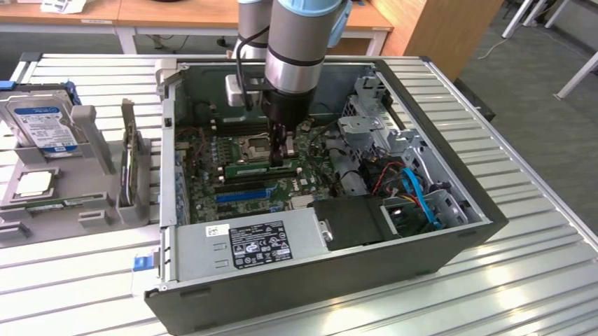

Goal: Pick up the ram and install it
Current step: 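Insert the ram into the slot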

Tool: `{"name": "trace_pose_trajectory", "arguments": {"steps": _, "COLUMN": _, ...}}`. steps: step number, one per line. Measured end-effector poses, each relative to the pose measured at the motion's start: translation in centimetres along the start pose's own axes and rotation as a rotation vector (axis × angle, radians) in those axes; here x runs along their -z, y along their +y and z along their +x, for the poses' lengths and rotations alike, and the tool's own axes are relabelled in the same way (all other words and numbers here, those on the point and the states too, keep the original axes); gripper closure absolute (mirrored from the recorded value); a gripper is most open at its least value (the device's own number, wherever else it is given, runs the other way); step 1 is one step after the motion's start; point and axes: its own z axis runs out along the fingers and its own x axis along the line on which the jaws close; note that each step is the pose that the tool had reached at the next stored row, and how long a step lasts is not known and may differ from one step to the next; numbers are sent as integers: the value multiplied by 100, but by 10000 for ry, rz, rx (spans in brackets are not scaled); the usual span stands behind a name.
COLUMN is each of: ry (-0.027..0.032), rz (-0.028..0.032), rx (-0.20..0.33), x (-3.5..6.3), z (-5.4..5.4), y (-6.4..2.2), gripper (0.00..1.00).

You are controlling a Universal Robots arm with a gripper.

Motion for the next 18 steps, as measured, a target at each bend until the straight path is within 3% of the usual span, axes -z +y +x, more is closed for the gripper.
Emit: {"name": "trace_pose_trajectory", "arguments": {"steps": 18, "ry": 0, "rz": 0, "rx": 28, "x": -6, "z": -5, "y": 0, "gripper": 88}}
